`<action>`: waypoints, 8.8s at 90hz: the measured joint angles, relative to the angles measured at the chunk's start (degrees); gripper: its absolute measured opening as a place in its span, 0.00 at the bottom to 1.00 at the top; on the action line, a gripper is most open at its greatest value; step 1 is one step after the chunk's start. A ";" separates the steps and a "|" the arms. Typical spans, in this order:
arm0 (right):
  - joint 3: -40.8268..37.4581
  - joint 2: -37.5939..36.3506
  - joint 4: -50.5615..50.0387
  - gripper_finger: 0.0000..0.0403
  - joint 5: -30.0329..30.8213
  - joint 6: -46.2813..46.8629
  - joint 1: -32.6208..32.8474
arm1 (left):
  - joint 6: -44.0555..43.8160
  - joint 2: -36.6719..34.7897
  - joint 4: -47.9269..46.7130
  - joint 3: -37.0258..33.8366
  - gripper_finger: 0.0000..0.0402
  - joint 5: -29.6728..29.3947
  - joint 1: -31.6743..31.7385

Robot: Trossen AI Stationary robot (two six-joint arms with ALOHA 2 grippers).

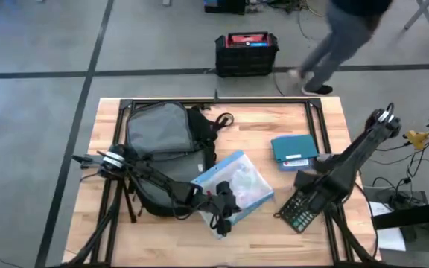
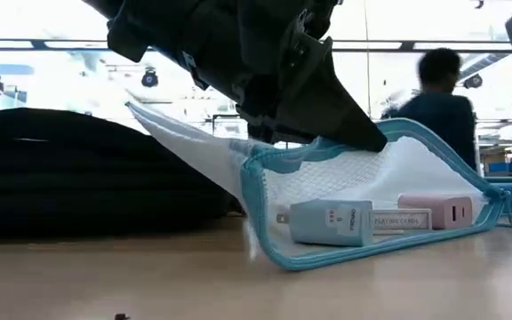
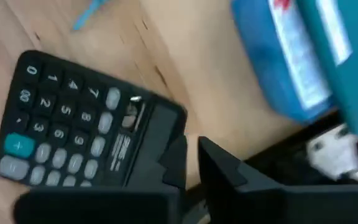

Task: Unpack backpack
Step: Put the black calculator into the white mesh zipper pouch, then adjust the items in the white mesh zipper pouch, then close the white mesh zipper pouch

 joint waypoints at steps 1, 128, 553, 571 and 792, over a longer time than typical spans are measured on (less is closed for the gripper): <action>-0.59 -0.91 0.24 0.13 -0.42 0.29 0.00 | 0.01 0.00 -0.01 0.01 0.00 0.09 0.01; -13.43 12.25 29.86 0.53 -39.39 -38.26 -33.37 | 4.54 0.04 3.19 -0.01 0.00 4.99 1.46; 5.43 33.52 22.75 0.00 24.14 -30.79 -11.64 | 3.39 -2.43 -12.14 7.49 0.16 -15.63 -2.90; 6.05 30.41 18.97 0.00 28.26 -26.42 -7.03 | 6.03 1.17 -2.99 7.47 0.16 -14.21 -2.06; -16.42 24.37 32.54 0.00 33.78 -2.40 6.49 | -1.54 29.15 -49.68 62.55 0.07 -26.07 -0.78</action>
